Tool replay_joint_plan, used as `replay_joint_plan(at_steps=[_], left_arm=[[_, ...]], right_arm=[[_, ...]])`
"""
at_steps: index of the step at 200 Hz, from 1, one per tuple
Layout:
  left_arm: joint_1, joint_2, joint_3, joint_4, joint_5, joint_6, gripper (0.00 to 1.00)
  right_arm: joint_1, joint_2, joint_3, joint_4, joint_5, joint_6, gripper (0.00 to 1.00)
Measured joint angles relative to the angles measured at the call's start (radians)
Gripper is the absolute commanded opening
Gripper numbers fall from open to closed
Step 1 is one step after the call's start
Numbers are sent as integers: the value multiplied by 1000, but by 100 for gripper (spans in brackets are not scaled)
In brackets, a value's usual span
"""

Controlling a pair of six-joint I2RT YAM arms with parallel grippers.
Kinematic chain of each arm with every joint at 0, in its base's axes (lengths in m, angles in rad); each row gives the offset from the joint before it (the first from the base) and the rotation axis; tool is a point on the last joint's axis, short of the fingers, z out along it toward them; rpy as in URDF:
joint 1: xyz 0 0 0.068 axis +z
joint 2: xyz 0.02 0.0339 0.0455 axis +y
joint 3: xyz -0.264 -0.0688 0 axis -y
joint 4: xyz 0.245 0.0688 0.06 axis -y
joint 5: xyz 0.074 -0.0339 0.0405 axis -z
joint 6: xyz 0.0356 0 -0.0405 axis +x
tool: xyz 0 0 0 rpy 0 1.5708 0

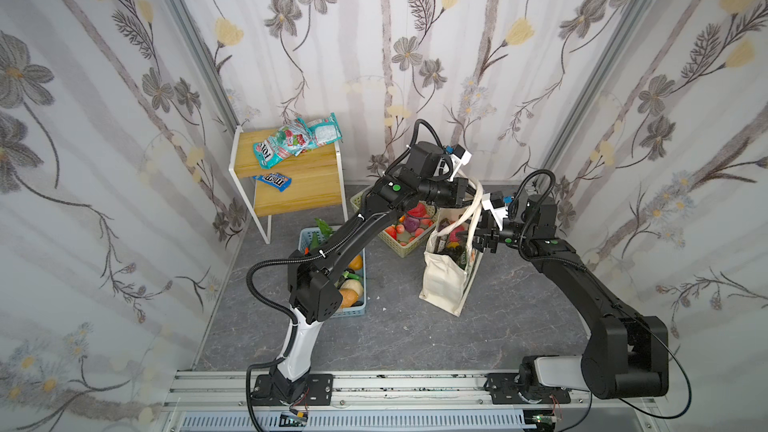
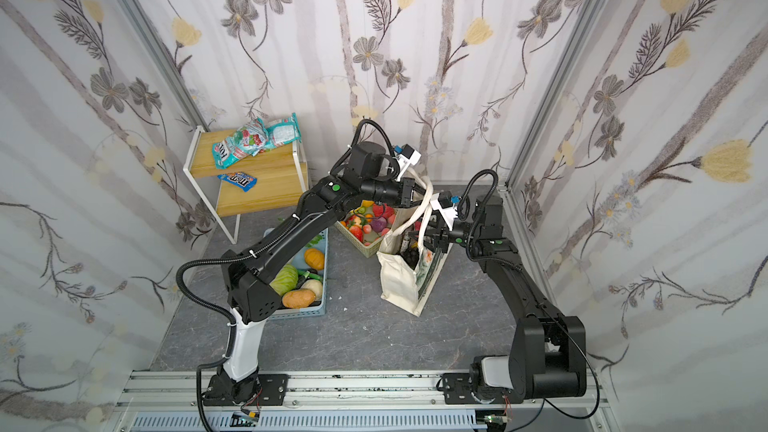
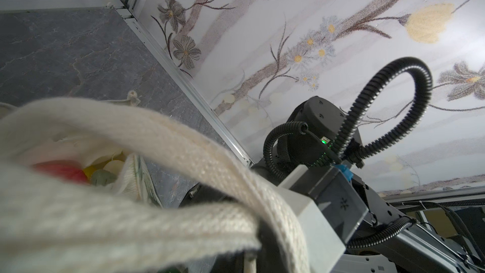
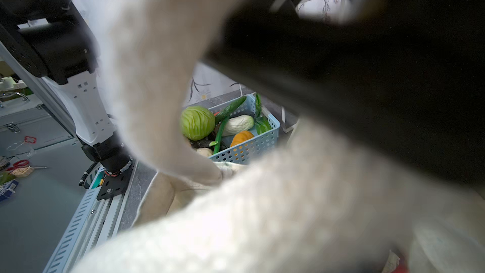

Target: Place the food into the grocery bag and tie it

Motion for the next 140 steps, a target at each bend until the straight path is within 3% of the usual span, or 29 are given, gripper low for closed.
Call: replay_joint_plan(at_steps=[38,140], left_arm=[[9,-59,-83,96,16,-51,0],[26,-117,-215,217,109,-102,0]], right_arm=[[27,23,-20,293,-21,230,66],[103,69,21,503,-76,402,68]])
